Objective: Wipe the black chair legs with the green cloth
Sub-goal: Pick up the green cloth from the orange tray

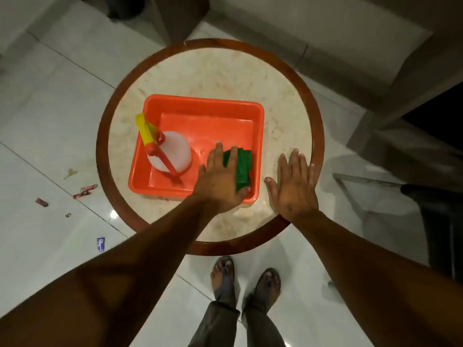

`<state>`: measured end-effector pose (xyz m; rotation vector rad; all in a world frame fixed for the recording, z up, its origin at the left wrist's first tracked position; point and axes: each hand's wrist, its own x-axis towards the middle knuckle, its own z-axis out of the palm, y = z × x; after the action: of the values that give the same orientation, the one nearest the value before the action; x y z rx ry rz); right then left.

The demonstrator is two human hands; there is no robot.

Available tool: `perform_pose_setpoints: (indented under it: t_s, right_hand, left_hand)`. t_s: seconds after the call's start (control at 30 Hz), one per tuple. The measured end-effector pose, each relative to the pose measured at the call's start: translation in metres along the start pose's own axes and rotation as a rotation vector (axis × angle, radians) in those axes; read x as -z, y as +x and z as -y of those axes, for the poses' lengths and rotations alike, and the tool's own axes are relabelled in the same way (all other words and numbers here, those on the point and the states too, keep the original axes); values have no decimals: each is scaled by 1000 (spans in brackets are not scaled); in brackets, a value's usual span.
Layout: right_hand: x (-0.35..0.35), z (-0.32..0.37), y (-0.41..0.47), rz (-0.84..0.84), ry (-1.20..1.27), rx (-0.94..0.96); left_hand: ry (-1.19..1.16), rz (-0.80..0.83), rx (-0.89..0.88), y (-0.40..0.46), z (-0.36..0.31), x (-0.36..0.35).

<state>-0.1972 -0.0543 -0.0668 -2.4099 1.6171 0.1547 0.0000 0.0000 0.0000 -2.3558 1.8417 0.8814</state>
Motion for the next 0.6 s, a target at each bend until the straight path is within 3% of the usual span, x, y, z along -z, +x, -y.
perform_pose_setpoints:
  t_s: [0.3, 0.6]
  right_hand:
    - [-30, -4, 6, -95, -11, -33]
    - [-27, -4, 7, -67, -35, -36]
  left_hand:
    - [125, -18, -34, 33, 3, -4]
    - [93, -121, -59, 41, -2, -3]
